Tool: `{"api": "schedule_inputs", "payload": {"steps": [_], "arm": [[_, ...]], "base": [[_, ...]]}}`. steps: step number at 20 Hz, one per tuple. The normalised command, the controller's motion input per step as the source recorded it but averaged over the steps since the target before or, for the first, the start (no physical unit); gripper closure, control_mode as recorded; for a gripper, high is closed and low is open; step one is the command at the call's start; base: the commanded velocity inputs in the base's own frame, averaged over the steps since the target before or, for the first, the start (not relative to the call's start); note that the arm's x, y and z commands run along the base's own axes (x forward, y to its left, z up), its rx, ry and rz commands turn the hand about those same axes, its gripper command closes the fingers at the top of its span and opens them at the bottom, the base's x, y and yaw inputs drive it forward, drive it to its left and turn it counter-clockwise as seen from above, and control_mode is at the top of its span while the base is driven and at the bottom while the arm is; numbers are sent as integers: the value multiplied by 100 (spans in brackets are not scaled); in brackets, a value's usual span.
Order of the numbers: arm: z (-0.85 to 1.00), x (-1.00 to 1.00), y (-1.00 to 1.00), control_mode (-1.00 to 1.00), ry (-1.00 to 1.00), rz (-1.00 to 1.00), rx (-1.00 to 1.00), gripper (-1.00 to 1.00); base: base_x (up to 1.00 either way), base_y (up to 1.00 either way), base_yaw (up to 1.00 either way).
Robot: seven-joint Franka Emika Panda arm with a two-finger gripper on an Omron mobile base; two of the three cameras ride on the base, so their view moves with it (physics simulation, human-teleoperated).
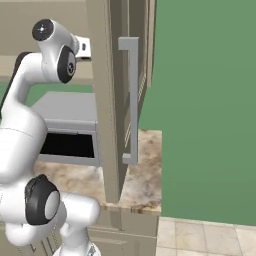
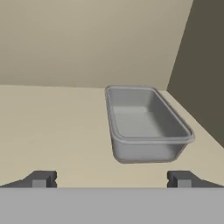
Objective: Retrieve the tupperware and aluminum foil from the cabinet and place them on the dining counter near the plate with tomato and avocado to prepare for storing leftovers.
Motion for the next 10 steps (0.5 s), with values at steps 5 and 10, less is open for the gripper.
{"api": "schedule_inputs", "payload": {"steps": [5,10], "arm": [[0,63,0,-100,5,0,0,-100],[0,62,0,-100,3,0,0,-100]], "base": [[0,0,0],[0,0,0]]}}
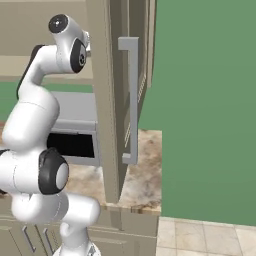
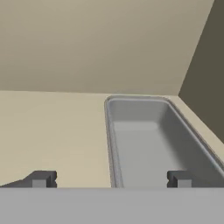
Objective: Retrieve the tupperware and aluminum foil from the cabinet and place them on the dining counter near the plate with tomato and avocado to prepare for storing leftovers.
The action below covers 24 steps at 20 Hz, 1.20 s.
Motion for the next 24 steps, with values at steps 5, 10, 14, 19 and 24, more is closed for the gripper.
{"api": "schedule_inputs", "payload": {"steps": [5,10,14,19,24], "arm": [[-20,57,0,-100,8,0,-2,-100],[-24,53,0,-100,4,0,-1,-100],[-1,51,0,-100,0,0,0,-100],[-1,42,0,-100,0,0,0,-100],[-14,39,0,-100,0,0,0,-100]], "base": [[0,0,0],[0,0,0],[0,0,0],[0,0,0],[0,0,0]]}}
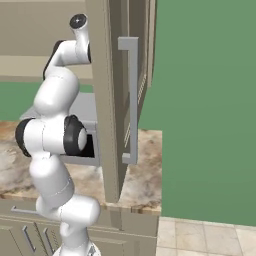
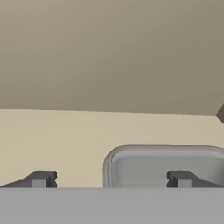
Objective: Retrieve the tupperware and aluminum foil from the cabinet and place them on the dining counter near the plate with tomato and avocado to prepare for storing leftovers.
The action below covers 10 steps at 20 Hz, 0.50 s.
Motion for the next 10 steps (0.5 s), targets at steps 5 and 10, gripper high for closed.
{"api": "schedule_inputs", "payload": {"steps": [5,10], "arm": [[-21,30,-1,-100,1,0,0,-100],[-26,4,-12,-100,3,0,0,100]], "base": [[0,0,0],[0,0,0]]}}
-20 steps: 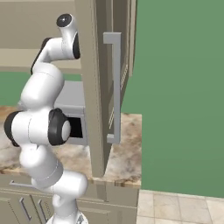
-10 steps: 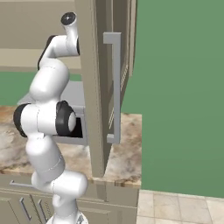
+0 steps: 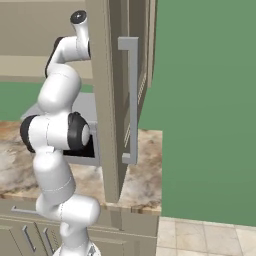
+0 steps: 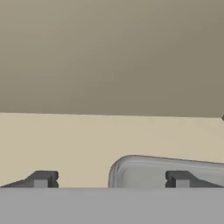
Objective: Retrieve the tupperware and aluminum foil from the cabinet and place them on the dining counter near the plate with tomato and avocado to prepare for storing leftovers.
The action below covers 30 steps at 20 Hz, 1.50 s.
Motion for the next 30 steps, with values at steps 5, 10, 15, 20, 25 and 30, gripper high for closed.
{"api": "schedule_inputs", "payload": {"steps": [5,10,15,20,25,30], "arm": [[-21,-43,-31,-100,-1,0,-2,100],[-27,-75,-22,-100,-9,0,-4,100],[-31,-48,-1,-100,-11,0,-4,100],[-1,-52,27,-100,-29,0,0,100],[60,-94,63,-100,-11,0,-5,100],[66,-100,43,-100,7,0,-9,100]], "base": [[0,0,0],[0,0,0],[0,0,0],[0,0,0],[0,0,0],[0,0,0]]}}
